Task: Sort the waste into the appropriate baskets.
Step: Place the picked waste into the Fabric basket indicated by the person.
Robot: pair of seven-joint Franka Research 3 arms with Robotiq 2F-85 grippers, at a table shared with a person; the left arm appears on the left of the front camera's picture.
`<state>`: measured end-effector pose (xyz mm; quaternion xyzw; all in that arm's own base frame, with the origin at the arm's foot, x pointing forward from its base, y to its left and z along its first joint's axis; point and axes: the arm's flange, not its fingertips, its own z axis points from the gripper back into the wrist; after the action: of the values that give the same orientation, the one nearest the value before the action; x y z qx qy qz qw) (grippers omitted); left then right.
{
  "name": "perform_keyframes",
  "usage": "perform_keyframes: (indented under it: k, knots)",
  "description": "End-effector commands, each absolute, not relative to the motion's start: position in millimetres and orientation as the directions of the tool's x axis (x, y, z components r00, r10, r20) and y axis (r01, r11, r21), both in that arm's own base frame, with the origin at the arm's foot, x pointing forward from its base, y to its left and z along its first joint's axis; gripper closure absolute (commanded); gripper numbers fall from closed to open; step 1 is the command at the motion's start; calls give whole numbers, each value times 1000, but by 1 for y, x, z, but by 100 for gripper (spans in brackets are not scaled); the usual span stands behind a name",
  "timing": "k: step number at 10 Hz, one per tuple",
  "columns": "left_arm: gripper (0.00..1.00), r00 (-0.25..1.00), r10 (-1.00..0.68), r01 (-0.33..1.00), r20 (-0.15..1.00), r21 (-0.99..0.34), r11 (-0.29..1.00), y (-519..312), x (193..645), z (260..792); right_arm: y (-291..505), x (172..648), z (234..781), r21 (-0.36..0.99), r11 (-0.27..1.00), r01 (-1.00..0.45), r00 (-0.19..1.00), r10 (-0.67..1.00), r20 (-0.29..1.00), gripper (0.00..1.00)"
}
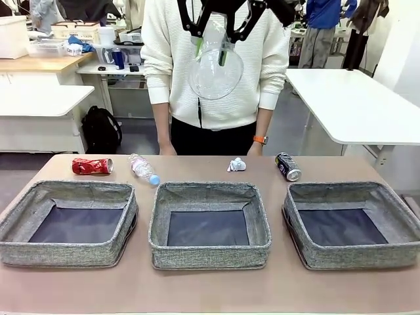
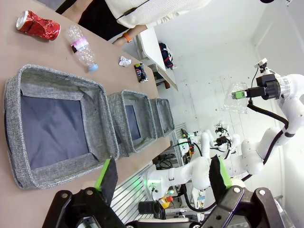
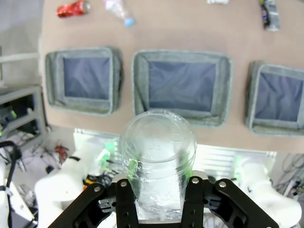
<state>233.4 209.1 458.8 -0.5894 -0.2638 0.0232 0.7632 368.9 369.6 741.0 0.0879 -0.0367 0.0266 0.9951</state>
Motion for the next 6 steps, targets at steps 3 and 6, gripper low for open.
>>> perform_keyframes:
  k: [3, 6]
  knots:
    - [0, 850, 346, 302, 397, -906, 298, 209, 234, 459, 366, 363, 739, 175, 984, -42, 997, 30, 71, 62]
    - [0, 850, 346, 302, 397, -906, 298, 209, 234, 459, 366, 363, 739, 175, 984, -42, 997, 30, 71, 62]
